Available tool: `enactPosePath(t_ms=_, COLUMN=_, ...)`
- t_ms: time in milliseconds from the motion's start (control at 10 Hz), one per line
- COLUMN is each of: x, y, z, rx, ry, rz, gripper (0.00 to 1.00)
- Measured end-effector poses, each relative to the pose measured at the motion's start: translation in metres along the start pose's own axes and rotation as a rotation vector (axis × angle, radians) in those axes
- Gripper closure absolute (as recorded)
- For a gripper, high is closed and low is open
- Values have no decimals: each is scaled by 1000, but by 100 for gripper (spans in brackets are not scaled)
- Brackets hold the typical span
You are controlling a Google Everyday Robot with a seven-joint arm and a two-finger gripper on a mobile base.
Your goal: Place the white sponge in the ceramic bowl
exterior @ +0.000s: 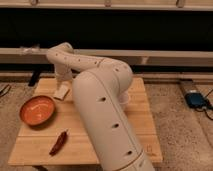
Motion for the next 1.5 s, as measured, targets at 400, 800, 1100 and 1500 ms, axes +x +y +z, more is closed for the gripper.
enactPosePath(t_ms=400, x=-33, y=28, z=26, rx=-10, ry=8, rz=-9, gripper=35)
enactPosePath(t_ms=800, x=-44, y=37, z=63, rx=21, ry=43, rz=2, gripper=35)
enactPosePath(t_ms=1100, x=-46, y=33, z=72, rx=40, ry=52, rz=31, gripper=35)
enactPosePath(t_ms=1500, x=-46, y=23, z=77, rx=60, ry=55, rz=69, gripper=35)
